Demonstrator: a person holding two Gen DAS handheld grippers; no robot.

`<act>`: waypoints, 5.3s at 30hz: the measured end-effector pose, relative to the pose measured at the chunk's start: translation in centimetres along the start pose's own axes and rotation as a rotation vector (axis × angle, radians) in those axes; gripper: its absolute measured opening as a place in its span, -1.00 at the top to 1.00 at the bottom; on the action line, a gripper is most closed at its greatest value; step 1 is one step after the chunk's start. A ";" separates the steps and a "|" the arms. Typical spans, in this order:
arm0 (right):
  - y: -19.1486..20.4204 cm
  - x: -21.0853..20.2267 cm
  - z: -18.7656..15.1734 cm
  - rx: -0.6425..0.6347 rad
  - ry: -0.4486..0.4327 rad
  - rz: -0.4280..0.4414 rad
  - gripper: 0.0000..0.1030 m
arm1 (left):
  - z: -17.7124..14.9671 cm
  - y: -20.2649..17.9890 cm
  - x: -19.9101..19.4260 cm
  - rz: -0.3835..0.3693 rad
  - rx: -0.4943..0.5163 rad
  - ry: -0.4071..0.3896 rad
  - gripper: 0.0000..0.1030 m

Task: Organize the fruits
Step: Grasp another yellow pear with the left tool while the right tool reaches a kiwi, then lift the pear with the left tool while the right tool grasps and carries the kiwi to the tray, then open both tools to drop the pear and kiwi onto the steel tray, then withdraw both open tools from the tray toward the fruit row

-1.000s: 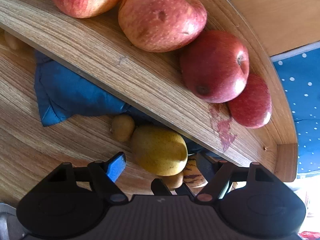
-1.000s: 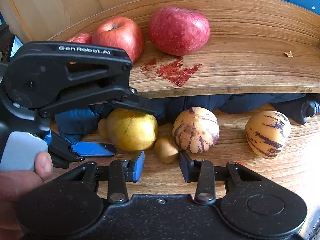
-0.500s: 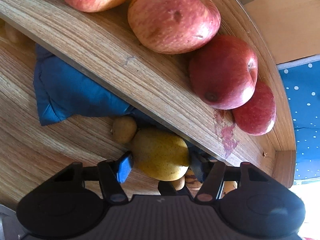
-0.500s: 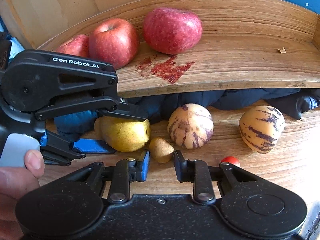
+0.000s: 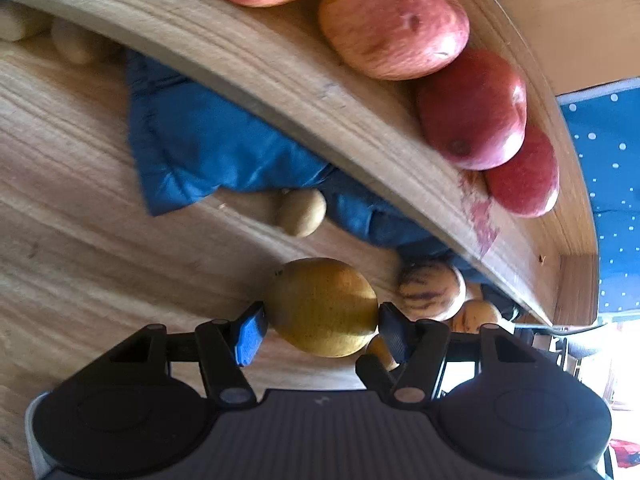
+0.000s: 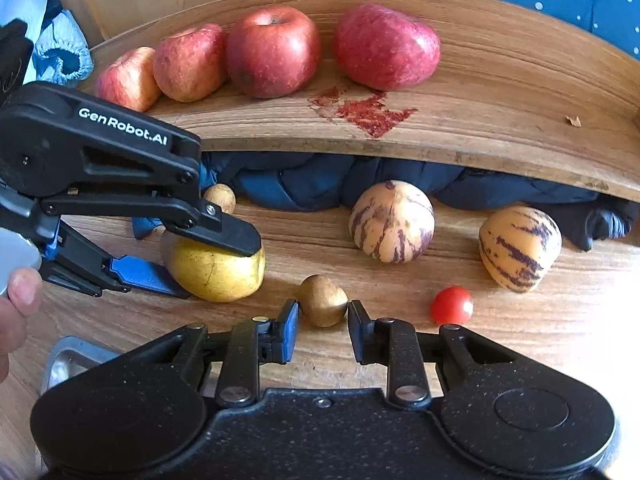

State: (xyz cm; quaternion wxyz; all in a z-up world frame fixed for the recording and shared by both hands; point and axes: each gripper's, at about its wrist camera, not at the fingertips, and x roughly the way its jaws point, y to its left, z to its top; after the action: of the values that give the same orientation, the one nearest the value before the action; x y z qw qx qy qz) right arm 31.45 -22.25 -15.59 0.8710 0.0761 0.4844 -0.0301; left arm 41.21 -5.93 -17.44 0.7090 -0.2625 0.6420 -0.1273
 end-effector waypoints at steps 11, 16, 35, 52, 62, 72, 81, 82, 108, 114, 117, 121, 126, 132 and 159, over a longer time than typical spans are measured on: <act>1.2 1.9 0.8 -0.042 -0.030 -0.038 0.39 | -0.1 -1.8 0.3 0.035 0.096 -0.006 -0.25; 1.6 1.6 0.2 -0.036 -0.033 -0.049 0.39 | -0.1 -2.3 0.8 0.020 0.120 -0.013 -0.16; 3.0 -1.4 -1.6 0.022 -0.098 -0.060 0.39 | -0.8 -2.9 0.2 0.071 0.210 -0.054 -0.16; 9.0 -7.9 -6.6 0.066 -0.139 -0.103 0.39 | -3.7 0.6 -4.8 0.053 0.400 -0.046 -0.13; 10.8 -9.3 -9.0 0.107 -0.131 -0.112 0.39 | -5.1 1.4 -6.3 0.053 0.517 -0.053 -0.13; 11.5 -11.2 -12.4 0.186 -0.083 -0.142 0.39 | -7.2 1.3 -8.4 0.011 0.638 -0.019 -0.12; 11.4 -10.6 -14.8 0.251 0.008 -0.172 0.39 | -10.0 1.9 -8.5 0.004 0.724 0.092 -0.12; 11.4 -10.5 -15.0 0.256 0.016 -0.174 0.39 | -10.1 1.9 -8.4 0.008 0.726 0.104 -0.12; 12.1 -12.1 -15.8 0.264 0.060 -0.196 -0.60 | -13.1 2.4 -8.6 0.051 0.894 0.292 -0.32; 13.2 -12.3 -15.8 0.226 0.126 -0.160 -0.77 | -13.0 3.2 -9.4 0.074 0.939 0.327 -0.51; 13.8 -12.3 -15.5 0.199 0.151 -0.150 -0.83 | -12.9 3.6 -10.3 0.072 0.964 0.333 -0.64; 14.5 -12.1 -15.0 0.146 0.185 -0.142 -0.89 | -12.6 4.4 -11.1 0.114 0.995 0.330 -0.74; 14.9 -11.7 -14.3 0.097 0.202 -0.136 -0.91 | -11.8 5.4 -11.6 0.182 1.012 0.325 -0.87; 14.7 -11.4 -13.0 0.045 0.208 -0.137 -0.94 | -10.4 7.0 -12.1 0.255 0.998 0.309 -0.93; 6.4 -9.8 -5.2 0.116 -0.008 -0.095 -0.98 | -4.0 3.3 -11.5 0.148 0.771 -0.142 -0.99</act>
State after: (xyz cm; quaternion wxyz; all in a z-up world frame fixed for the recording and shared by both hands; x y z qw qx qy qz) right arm 22.69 -15.34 -9.37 0.8646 0.1033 0.4814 -0.1000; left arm 35.12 1.96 -9.64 0.8053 0.0616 0.5139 -0.2893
